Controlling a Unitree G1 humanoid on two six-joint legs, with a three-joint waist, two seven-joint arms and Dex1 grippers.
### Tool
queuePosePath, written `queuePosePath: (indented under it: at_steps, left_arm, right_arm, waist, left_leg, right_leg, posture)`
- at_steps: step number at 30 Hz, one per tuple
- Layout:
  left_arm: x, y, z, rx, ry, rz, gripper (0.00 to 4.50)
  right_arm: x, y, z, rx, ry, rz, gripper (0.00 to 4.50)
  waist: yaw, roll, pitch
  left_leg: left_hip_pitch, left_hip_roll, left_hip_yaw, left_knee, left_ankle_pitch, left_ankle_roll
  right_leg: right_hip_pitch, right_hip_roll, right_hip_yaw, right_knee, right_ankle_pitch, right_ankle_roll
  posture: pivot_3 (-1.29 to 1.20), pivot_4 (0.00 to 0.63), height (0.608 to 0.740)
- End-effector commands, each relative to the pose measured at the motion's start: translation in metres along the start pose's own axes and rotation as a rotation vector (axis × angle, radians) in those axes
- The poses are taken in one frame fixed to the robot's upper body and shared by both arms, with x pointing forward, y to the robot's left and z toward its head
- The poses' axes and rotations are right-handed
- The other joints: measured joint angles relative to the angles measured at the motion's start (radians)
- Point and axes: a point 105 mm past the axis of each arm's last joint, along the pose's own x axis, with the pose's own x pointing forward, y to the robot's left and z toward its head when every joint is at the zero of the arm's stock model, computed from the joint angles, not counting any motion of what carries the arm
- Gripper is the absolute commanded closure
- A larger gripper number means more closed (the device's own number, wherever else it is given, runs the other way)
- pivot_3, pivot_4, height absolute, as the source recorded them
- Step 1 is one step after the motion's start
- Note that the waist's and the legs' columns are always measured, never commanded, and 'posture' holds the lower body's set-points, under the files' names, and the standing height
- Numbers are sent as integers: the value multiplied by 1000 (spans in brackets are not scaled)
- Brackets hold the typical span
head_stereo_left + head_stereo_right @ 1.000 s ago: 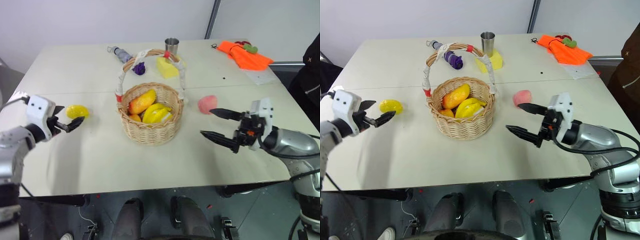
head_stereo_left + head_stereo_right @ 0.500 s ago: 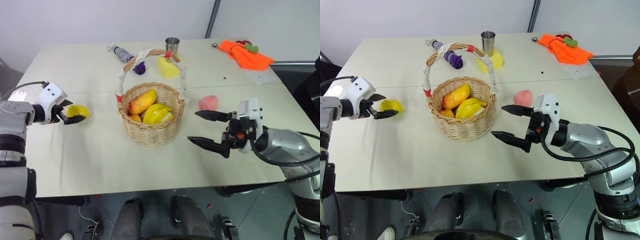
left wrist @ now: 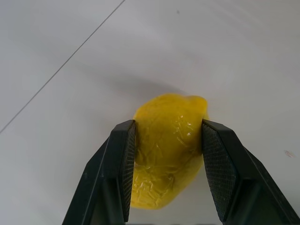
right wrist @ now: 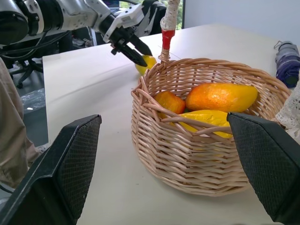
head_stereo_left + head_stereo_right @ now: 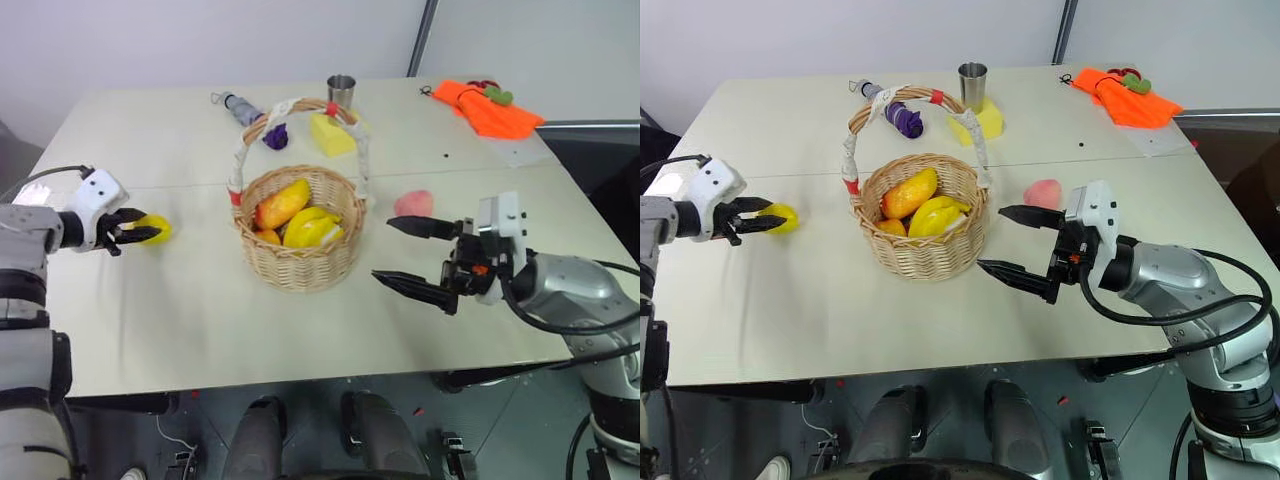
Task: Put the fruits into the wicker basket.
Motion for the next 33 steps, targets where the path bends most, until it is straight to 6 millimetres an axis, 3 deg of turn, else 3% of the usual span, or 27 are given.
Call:
queuePosePath:
  at_steps: [1,5,8,10,14,17,20,23,27,30,33]
  left_arm:
    - [-25,11,10,-3,-78,57,2517]
    - [-31,9,7,13,-73,69,2517]
    - [-44,9,50,-114,-326,65,2517]
    - [-56,-2,70,-175,-430,8,2517]
    - [-72,-76,111,-179,-572,-297,2517]
    - [-67,-140,146,-110,-635,-480,2517]
    - [-59,-174,172,-89,-697,-527,2517]
    - [-38,-184,187,-52,-700,-440,2517]
    - [-5,-179,193,-55,-675,-296,2517]
    - [9,-181,194,-46,-671,-258,2517]
    - [14,-181,197,-61,-695,-239,1550]
  right_arm:
    - [2,3,9,-46,-26,26,0]
    - [3,1,8,-46,-28,35,0]
    - [5,-2,9,-53,-32,41,0]
    - [4,-4,11,-58,-37,38,0]
    - [-2,-9,13,-70,-34,17,0]
    - [-5,-14,14,-76,-34,0,0]
    - [-7,-16,15,-79,-33,-8,0]
    - [-7,-19,15,-88,-33,-20,0]
    - [-8,-21,13,-87,-32,-42,0]
    - [-10,-28,8,-75,-20,-89,0]
    - [-13,-45,-5,-65,27,-189,0]
  waist:
    - [1,0,0]
    - [8,0,0]
    - [10,-2,0]
    - [10,-4,0]
    - [-2,-3,0]
    - [6,-4,0]
    - [10,-4,0]
    - [6,-4,0]
    - [0,-4,0]
    - [1,-4,0]
    - [2,-4,0]
  left_leg:
    - [0,0,0,0,0,0]
    - [0,0,0,0,0,0]
    - [-1,0,0,1,0,0]
    - [-2,1,1,2,0,0]
    - [0,2,4,1,0,0]
    - [0,3,4,1,0,0]
    - [1,2,4,3,0,0]
    - [5,1,4,4,0,0]
    - [10,1,6,2,0,0]
    - [11,1,6,1,0,0]
    - [11,0,6,1,0,0]
  right_leg:
    - [0,0,0,0,0,0]
    - [-1,0,0,0,0,0]
    - [0,-1,0,1,-1,-2]
    - [0,-1,0,1,-1,-2]
    - [0,-3,3,2,0,2]
    - [-1,-2,3,2,0,2]
    - [1,-1,3,3,-1,1]
    - [4,0,3,5,-1,0]
    - [5,1,7,8,-2,1]
    - [5,1,7,9,-2,3]
    - [5,1,7,10,-3,3]
  posture:
    - [0,150,740]
    - [0,150,740]
    - [0,150,740]
    - [0,150,740]
    - [0,150,740]
    - [0,150,740]
    - [0,150,740]
    - [0,150,740]
    - [0,150,740]
    - [0,150,740]
    - [0,150,740]
